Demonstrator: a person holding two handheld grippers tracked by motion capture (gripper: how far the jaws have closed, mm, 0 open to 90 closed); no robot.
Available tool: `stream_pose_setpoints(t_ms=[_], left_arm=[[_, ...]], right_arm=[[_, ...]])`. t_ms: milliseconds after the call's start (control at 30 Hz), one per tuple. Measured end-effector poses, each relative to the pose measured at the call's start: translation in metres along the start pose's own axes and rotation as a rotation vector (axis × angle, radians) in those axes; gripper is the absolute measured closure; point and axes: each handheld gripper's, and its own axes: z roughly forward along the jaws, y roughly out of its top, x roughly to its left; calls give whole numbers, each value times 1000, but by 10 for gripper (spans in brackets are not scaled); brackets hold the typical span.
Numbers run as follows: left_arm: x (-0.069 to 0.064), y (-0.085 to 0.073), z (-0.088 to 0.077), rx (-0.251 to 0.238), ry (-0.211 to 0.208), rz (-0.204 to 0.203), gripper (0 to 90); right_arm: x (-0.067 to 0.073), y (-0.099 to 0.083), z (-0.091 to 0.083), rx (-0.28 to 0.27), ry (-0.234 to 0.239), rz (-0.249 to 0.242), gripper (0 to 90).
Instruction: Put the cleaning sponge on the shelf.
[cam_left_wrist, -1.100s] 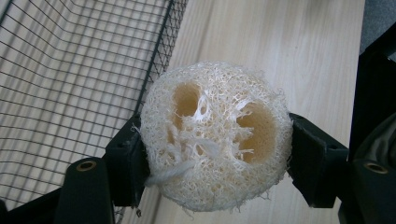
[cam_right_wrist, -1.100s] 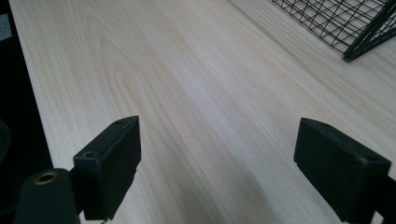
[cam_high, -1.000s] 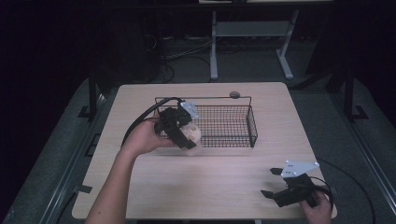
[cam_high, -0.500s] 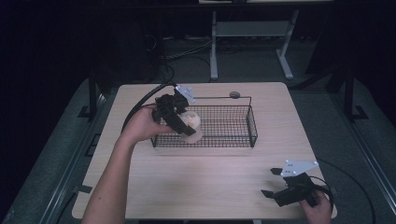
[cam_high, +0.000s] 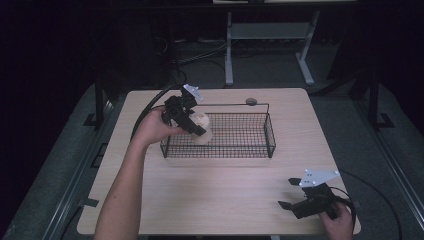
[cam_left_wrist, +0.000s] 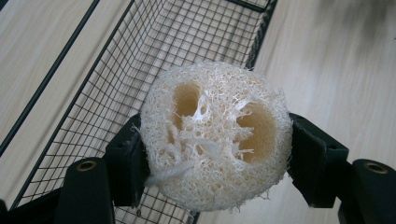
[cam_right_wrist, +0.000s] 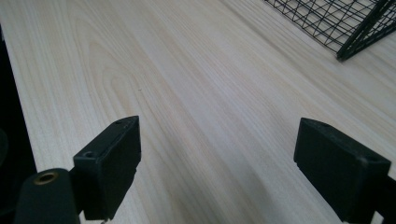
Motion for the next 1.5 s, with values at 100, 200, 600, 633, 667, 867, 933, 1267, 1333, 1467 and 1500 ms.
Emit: stream_pose_setpoints(t_ms=[100, 200, 600, 633, 667, 867, 933, 1267, 1333, 1467, 1500], left_arm=[[3, 0, 2, 0, 4, -9, 300], [9, -1, 3, -14, 3, -21, 300], [24, -3, 7, -21, 29, -52, 301], [25, -3, 8, -24, 27, -57, 300], [25, -3, 10, -27, 26, -69, 301], [29, -3, 13, -43, 19, -73, 300], [29, -2, 14, -47, 16, -78, 301], [31, -1, 23, -27, 14, -73, 300], [32, -1, 25, -25, 13, -87, 300], [34, -1, 31, -17, 18, -83, 300], [35, -1, 32, -17, 16, -85, 300]], right_arm=[[1, 1, 1, 2, 4, -4, 143], [2, 0, -1, 1, 1, 3, 143], [0, -1, -4, -14, 2, 15, 143], [0, -1, -4, -14, 2, 15, 143], [0, -1, -4, -14, 2, 15, 142], [-1, -1, -4, -18, 1, 12, 143], [-1, -1, -4, -19, 2, 13, 143], [-1, 0, -4, -19, 3, 16, 143], [-1, 0, -4, -22, 3, 16, 143], [-2, -1, -5, -24, 2, 14, 143], [-2, -1, -5, -23, 2, 16, 143]])
